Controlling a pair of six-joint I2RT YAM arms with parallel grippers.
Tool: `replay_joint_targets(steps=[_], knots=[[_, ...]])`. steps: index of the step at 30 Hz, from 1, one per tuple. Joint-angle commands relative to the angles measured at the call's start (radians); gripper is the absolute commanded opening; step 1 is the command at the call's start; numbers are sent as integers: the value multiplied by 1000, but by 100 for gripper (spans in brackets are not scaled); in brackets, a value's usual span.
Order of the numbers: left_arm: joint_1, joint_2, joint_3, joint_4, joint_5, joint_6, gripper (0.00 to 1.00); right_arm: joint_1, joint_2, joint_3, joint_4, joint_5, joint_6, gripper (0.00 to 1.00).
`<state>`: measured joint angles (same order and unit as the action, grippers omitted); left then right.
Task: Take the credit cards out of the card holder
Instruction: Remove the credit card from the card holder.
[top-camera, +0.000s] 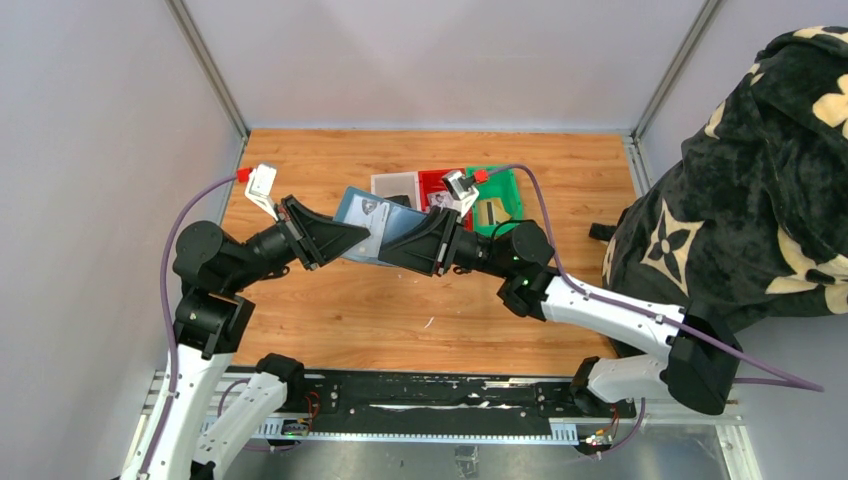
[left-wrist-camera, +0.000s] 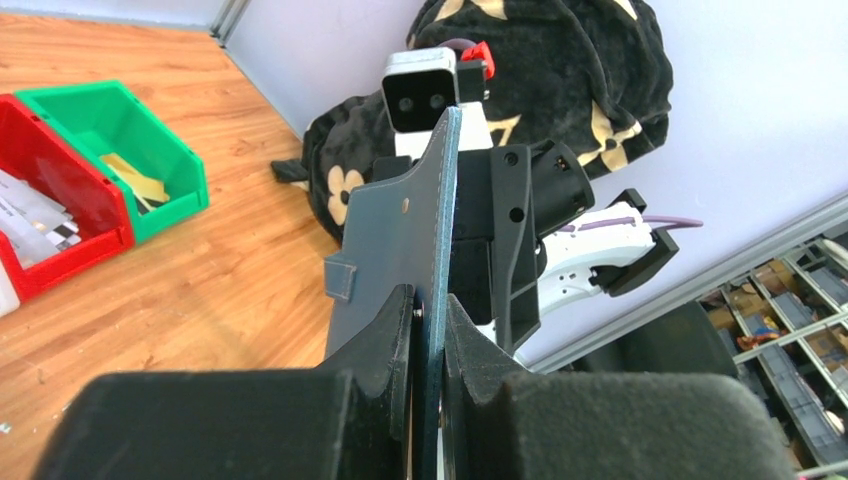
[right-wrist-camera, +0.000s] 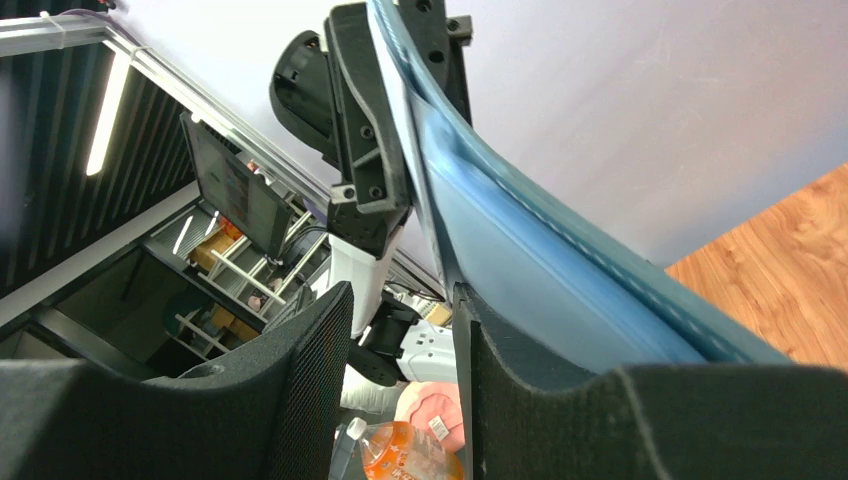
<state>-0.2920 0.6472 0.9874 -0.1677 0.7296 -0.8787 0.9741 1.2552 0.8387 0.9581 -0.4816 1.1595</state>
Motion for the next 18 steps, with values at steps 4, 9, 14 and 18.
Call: replay_joint_targets(steps=[4, 9, 14, 18], knots=[[-10, 0, 35, 4, 21, 0, 1, -9, 22, 89, -13, -34, -24, 46], [-10, -1, 42, 6, 26, -8, 0, -9, 49, 127, -35, -34, -30, 45], [-10, -2, 40, 7, 31, -11, 1, -9, 97, 165, 33, -32, 9, 25], [-10, -1, 46, 8, 34, -13, 1, -9, 105, 154, 73, -3, 18, 6]])
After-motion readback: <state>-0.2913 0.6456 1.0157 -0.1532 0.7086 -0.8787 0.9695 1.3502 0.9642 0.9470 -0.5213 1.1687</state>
